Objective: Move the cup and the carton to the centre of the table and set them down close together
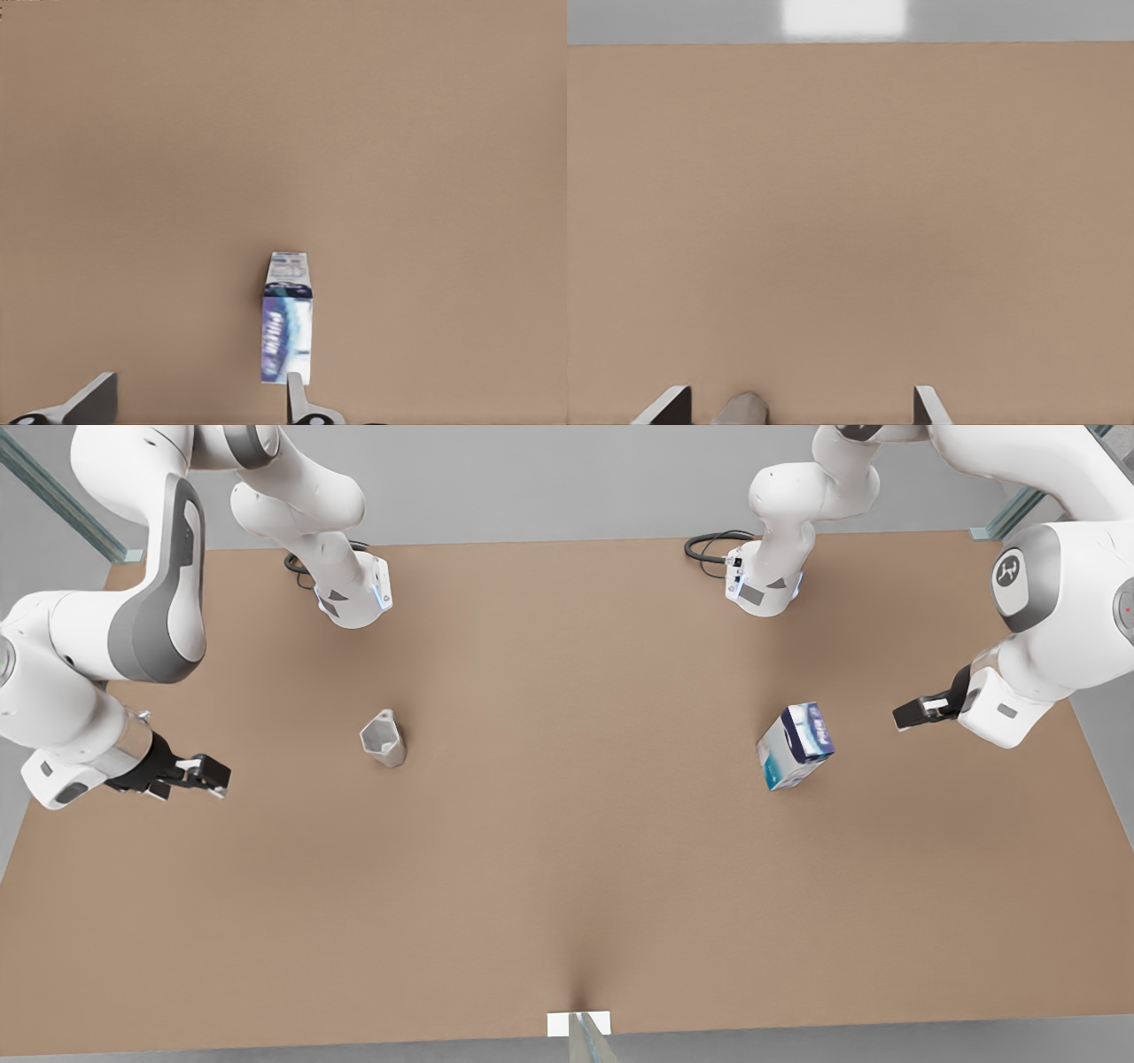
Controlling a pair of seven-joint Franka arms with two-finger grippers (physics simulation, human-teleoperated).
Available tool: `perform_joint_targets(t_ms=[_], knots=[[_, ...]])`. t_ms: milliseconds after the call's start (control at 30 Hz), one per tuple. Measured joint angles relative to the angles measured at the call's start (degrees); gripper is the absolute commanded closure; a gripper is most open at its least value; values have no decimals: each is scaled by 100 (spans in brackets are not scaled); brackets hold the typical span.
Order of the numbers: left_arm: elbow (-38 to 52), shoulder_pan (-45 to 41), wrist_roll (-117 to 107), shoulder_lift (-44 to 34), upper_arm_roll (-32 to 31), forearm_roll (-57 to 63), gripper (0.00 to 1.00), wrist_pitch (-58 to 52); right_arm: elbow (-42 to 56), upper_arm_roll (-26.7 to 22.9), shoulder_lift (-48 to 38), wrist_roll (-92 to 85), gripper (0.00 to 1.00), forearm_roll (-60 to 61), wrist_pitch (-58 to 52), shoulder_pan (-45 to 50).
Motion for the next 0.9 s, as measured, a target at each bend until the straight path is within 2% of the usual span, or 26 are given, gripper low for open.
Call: perform_joint_targets(t_ms=[100, 167, 233, 300, 467, 733, 900], knots=[[36, 0, 18, 46, 0, 9, 0, 4, -2703, 25, -1396, -4, 0, -12, 1439, 9], [79, 0, 26, 96, 0, 4, 0, 0, -3703, 282, -1685, -4, 0, 14, 1910, -50], [79, -1, 26, 105, 0, -6, 0, 0, -4164, 554, -1653, -9, 0, 48, 2002, 311], [74, 0, 26, 105, 0, -15, 0, -17, -4518, 769, -1530, -13, 0, 59, 2296, 275], [79, -9, 18, 141, 0, -25, 0, -26, -5000, 852, -1370, -56, 0, 59, 2471, 141], [79, -8, 12, 185, 0, -21, 0, -26, -5242, 1037, -949, -88, 0, 64, 2849, 561], [71, -58, -25, 219, 1, -14, 0, -27, -5302, 1036, -780, -93, 0, 59, 3075, 189]])
